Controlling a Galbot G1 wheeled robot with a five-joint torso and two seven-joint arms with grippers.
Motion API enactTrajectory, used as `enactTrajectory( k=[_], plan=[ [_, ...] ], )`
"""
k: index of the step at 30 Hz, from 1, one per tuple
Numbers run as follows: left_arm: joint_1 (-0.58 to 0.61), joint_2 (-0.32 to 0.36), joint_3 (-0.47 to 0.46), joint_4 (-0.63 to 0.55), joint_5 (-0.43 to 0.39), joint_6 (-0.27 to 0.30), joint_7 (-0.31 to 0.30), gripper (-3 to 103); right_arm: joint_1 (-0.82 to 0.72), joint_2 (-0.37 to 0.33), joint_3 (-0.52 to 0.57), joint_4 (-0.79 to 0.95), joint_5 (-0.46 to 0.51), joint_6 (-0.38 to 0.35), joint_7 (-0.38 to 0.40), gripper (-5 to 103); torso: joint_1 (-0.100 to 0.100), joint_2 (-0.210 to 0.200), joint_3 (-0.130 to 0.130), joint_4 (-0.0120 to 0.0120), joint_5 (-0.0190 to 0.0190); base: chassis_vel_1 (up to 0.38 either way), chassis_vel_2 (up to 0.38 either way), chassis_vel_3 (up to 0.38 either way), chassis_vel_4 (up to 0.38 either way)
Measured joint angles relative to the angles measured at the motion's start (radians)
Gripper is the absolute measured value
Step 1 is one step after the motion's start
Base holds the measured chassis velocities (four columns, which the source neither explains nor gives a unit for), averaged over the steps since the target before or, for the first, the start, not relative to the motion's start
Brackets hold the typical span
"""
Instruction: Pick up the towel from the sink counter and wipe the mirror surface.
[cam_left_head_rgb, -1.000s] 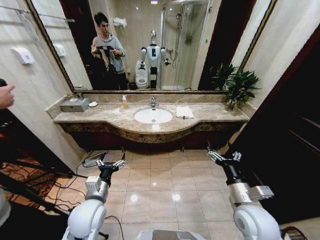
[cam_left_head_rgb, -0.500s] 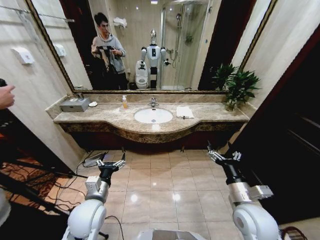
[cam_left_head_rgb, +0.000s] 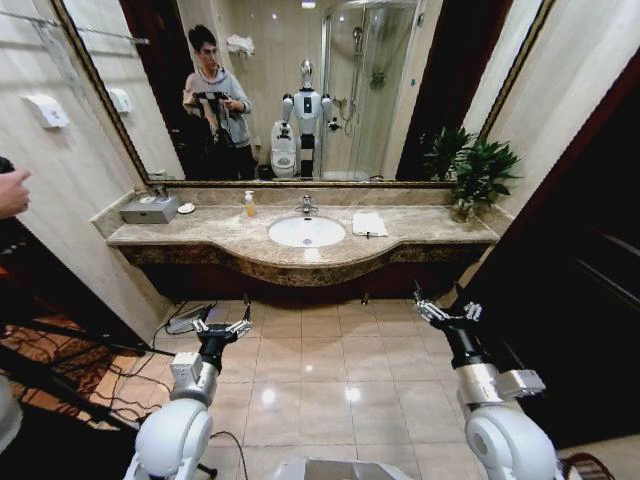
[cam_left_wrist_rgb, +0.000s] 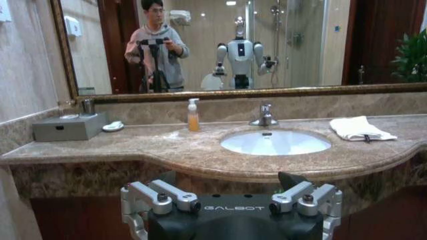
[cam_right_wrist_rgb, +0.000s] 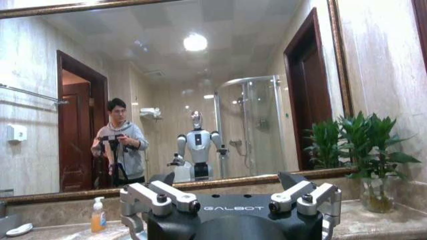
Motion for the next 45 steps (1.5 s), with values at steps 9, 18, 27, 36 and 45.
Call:
enactTrajectory(
  k=[9,18,27,36,45],
  plan=[
    [0.000,0.000,0.000,0.000,0.000,0.000,0.000,100,0.004,0.000,-0.002,-0.013,0.000,0.015,-0.001,100,0.000,0.000,0.000,-0.0001,0.0000,-0.029,0.020,0.026,-0.018],
    [0.000,0.000,0.000,0.000,0.000,0.000,0.000,100,0.007,-0.002,-0.001,-0.018,0.002,0.028,-0.001,100,0.000,0.000,0.000,0.0001,0.0001,-0.145,0.157,0.155,-0.153],
    [0.000,0.000,0.000,0.000,0.000,0.000,0.000,100,0.019,-0.005,-0.004,-0.033,0.004,0.031,-0.001,100,0.000,0.000,0.000,0.0002,0.0002,-0.239,0.243,0.244,-0.257],
    [0.000,0.000,0.000,0.000,0.000,0.000,0.000,100,0.026,-0.006,-0.007,-0.042,0.008,0.035,0.001,100,0.001,0.000,0.000,-0.0008,-0.0017,-0.350,0.338,0.345,-0.338],
    [0.000,0.000,0.000,0.000,0.000,0.000,0.000,100,0.038,-0.012,-0.025,-0.041,0.014,0.032,0.026,100,0.001,-0.001,0.000,0.0000,0.0004,-0.269,0.309,0.264,-0.242]
  ],
)
